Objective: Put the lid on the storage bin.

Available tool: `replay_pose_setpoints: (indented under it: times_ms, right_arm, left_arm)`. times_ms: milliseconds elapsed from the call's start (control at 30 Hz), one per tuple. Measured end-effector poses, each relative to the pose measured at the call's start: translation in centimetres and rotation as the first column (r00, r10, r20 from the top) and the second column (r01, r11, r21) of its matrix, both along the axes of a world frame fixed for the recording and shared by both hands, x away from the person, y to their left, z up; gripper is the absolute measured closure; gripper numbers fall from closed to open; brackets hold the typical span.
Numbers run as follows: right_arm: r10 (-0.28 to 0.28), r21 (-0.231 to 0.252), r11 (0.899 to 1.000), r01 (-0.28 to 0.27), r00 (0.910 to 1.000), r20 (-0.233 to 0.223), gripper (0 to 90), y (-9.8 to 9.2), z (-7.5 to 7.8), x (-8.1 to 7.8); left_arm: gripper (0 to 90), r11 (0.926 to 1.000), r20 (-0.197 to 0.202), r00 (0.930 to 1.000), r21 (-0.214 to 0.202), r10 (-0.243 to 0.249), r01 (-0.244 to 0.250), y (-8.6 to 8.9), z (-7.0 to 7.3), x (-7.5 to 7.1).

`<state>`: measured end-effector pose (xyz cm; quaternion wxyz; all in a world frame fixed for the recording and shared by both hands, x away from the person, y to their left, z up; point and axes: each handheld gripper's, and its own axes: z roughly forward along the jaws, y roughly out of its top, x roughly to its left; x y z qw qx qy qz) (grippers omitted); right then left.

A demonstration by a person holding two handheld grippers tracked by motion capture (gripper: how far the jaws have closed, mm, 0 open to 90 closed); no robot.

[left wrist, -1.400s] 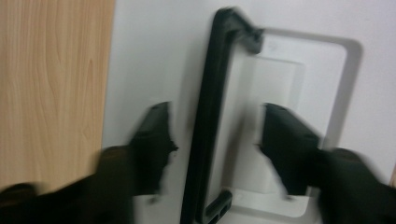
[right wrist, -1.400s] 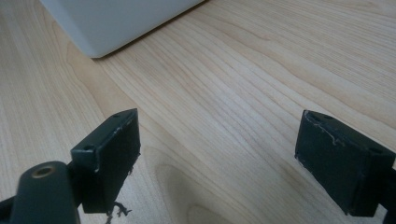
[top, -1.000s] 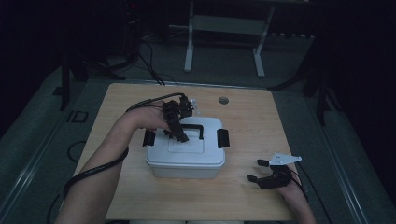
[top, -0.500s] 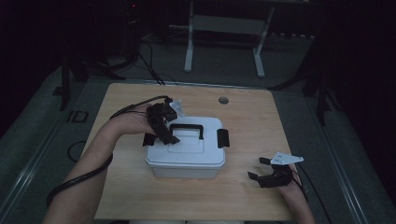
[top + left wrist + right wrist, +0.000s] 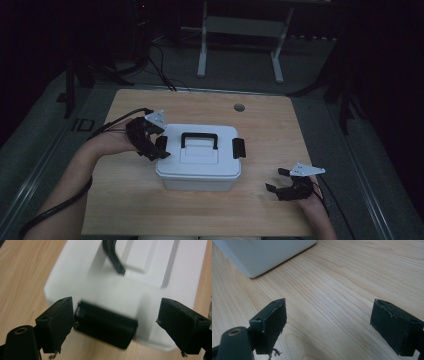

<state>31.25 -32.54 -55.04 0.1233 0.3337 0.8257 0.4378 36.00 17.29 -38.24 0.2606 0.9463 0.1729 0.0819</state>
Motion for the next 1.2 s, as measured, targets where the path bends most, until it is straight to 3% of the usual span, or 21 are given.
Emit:
replay_pose_setpoints:
  times_ms: [67, 167, 200, 367, 500, 533, 600, 767, 800, 1033, 1167, 1200]
  right_arm:
    - [0.000, -0.004, 1.000, 0.000, 1.0000, 0.000, 13.3, 0.0, 0.0, 0.0]
    - [0.000, -0.005, 1.000, 0.000, 1.0000, 0.001, 13.3, 0.0, 0.0, 0.0]
    - [0.004, -0.007, 1.000, -0.004, 1.0000, 0.004, 13.3, 0.1, 0.0, 0.0]
    - [0.007, -0.007, 1.000, -0.007, 1.0000, 0.004, 13.3, 0.1, 0.0, 0.0]
    - [0.003, -0.006, 1.000, -0.003, 1.0000, 0.000, 13.3, 0.1, 0.0, 0.0]
    - [0.005, -0.007, 1.000, -0.005, 1.0000, 0.000, 13.3, 0.1, 0.0, 0.0]
    - [0.008, -0.008, 1.000, -0.008, 1.0000, -0.001, 13.3, 0.1, 0.0, 0.0]
    - [0.008, -0.008, 1.000, -0.008, 1.0000, 0.001, 13.3, 0.1, 0.0, 0.0]
    - [0.008, -0.007, 1.000, -0.008, 1.0000, 0.001, 13.3, 0.1, 0.0, 0.0]
    - [0.005, -0.008, 1.000, -0.005, 1.0000, 0.003, 13.3, 0.1, 0.0, 0.0]
    - [0.004, -0.006, 1.000, -0.004, 1.0000, 0.005, 13.3, 0.1, 0.0, 0.0]
    - [0.004, -0.006, 1.000, -0.004, 1.0000, 0.005, 13.3, 0.1, 0.0, 0.0]
  left_arm:
    - [13.5, 0.9994, 0.003, 0.9999, -0.030, 0.016, -0.016, 1.2, -0.3, -0.6]
    - [13.5, 0.9991, 0.008, 0.9998, -0.038, 0.018, -0.017, 1.6, -0.5, -0.8]
    - [13.6, 0.9981, 0.000, 0.9997, -0.057, 0.023, -0.023, 2.6, -1.1, -1.4]
    - [13.5, 0.9985, -0.008, 0.9995, -0.045, 0.032, -0.032, 3.9, -2.1, -2.1]
    - [13.6, 0.9969, -0.007, 0.9988, -0.062, 0.048, -0.049, 5.0, -2.7, -2.6]
    - [13.6, 0.9959, -0.028, 0.9982, -0.071, 0.053, -0.055, 5.6, -3.3, -2.9]
    - [13.6, 0.9961, -0.005, 0.9982, -0.066, 0.059, -0.060, 6.1, -3.8, -3.1]
    - [13.5, 0.9934, -0.020, 0.9967, -0.081, 0.079, -0.081, 7.2, -5.2, -3.5]
    - [13.5, 0.9912, -0.040, 0.9948, -0.090, 0.094, -0.097, 7.8, -6.0, -3.7]
    - [13.5, 0.9836, -0.050, 0.9904, -0.121, 0.129, -0.134, 9.1, -8.5, -4.0]
    - [13.5, 0.9635, -0.070, 0.9838, -0.202, 0.165, -0.176, 9.8, -10.7, -4.3]
    - [13.5, 0.9635, -0.070, 0.9838, -0.202, 0.165, -0.176, 9.8, -10.7, -4.3]
